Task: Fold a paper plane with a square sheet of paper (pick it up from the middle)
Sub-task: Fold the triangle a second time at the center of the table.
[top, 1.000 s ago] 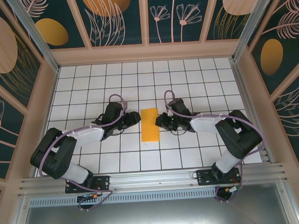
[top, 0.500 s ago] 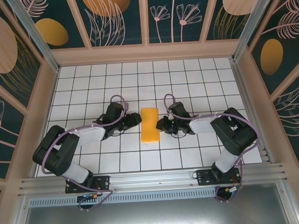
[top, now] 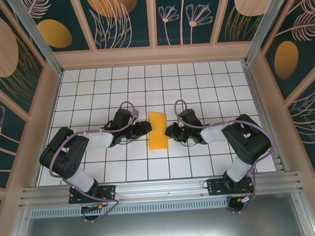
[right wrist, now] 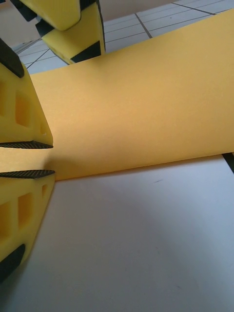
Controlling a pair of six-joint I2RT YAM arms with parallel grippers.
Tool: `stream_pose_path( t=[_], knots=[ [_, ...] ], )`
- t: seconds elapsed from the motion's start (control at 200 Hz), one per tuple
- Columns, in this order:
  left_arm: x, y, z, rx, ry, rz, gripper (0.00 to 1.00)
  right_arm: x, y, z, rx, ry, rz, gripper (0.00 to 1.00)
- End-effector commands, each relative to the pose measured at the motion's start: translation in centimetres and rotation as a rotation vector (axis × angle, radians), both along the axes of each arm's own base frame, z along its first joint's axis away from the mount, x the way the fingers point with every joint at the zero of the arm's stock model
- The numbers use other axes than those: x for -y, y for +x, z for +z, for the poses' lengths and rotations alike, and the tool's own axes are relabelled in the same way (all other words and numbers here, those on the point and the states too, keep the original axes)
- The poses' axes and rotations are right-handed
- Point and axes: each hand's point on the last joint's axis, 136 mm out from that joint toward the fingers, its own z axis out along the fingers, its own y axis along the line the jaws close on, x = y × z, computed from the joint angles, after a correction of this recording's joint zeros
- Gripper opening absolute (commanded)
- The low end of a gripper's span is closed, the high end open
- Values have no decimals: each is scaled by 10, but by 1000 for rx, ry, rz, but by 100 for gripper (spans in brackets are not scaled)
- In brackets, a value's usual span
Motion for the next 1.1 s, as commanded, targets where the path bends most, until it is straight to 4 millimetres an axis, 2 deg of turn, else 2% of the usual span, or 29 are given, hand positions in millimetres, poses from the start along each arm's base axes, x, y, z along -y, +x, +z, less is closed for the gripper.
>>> stream_pose_path(
  t=[0.0,0.23,0.45,0.46,0.485,0.59,0.696,0.781,0.891,1.096],
  knots=[
    [11,-2,5,-10,-56,-37,53,7,-17,-20,-64,-47,-3,23],
    [21,-3,6,-21,-105,-80,45,7,-18,-23,-73,-53,2,23],
    [27,-2,9,-18,-133,-95,44,6,-18,-21,-69,-46,3,23],
    [26,-2,2,-33,-125,-95,44,5,-17,-20,-68,-43,2,23],
    [26,-2,0,-38,-122,-93,43,5,-18,-20,-68,-42,3,23],
    [28,0,1,-31,-126,-98,37,3,-18,-18,-65,-33,5,23],
    [29,2,0,-27,-123,-108,26,-2,-18,-14,-62,-13,10,23],
    [29,3,-3,-23,-86,-124,16,-6,-15,-4,-40,17,12,23],
    [21,5,-10,-13,14,-147,8,-7,-9,18,22,43,4,26],
    [17,2,-13,-9,78,-201,5,11,1,49,174,-20,-37,37]
  ],
)
